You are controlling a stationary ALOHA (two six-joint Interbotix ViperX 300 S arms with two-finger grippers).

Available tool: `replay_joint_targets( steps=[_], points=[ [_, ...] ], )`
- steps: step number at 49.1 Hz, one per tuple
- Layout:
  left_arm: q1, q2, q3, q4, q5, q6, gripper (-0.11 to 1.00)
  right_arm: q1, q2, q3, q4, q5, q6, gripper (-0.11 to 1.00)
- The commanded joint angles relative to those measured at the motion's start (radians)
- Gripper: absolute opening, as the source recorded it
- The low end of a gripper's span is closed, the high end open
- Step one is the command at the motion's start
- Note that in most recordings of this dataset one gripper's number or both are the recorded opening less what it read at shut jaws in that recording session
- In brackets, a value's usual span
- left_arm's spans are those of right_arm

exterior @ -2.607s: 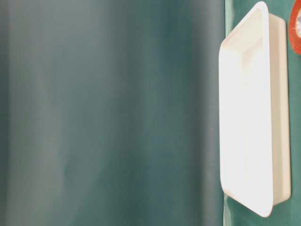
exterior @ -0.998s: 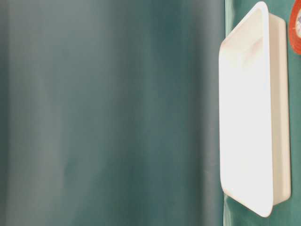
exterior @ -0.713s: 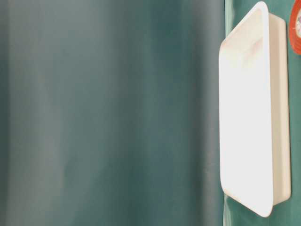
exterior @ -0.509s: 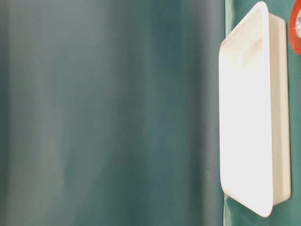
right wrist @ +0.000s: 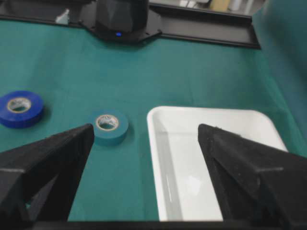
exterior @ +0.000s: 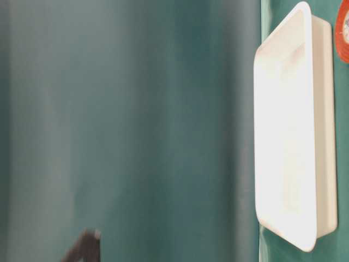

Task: Pick up the tape from a random location and place it into the white case.
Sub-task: 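Move the left gripper over the yellow tape roll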

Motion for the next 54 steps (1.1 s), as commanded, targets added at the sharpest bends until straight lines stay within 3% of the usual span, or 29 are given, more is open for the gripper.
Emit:
replay_joint_targets(
  steps=[1,35,54],
  points=[
    [-0.008,0.069,-0.091,0.000,-0.011,0.002,0.99,0.000,0.005,-0.020,0.002,-0.011,-0.002,0.91],
    [-0.026,0.515,-0.650,0.000,0.121,0.008,0.99,0.000,0.031,-0.017,0.002,-0.014,-0.002,0.91],
    [-0.028,0.595,-0.753,0.000,0.167,0.006,0.99,0.000,0.031,-0.017,0.000,-0.014,-0.002,0.91]
  ],
)
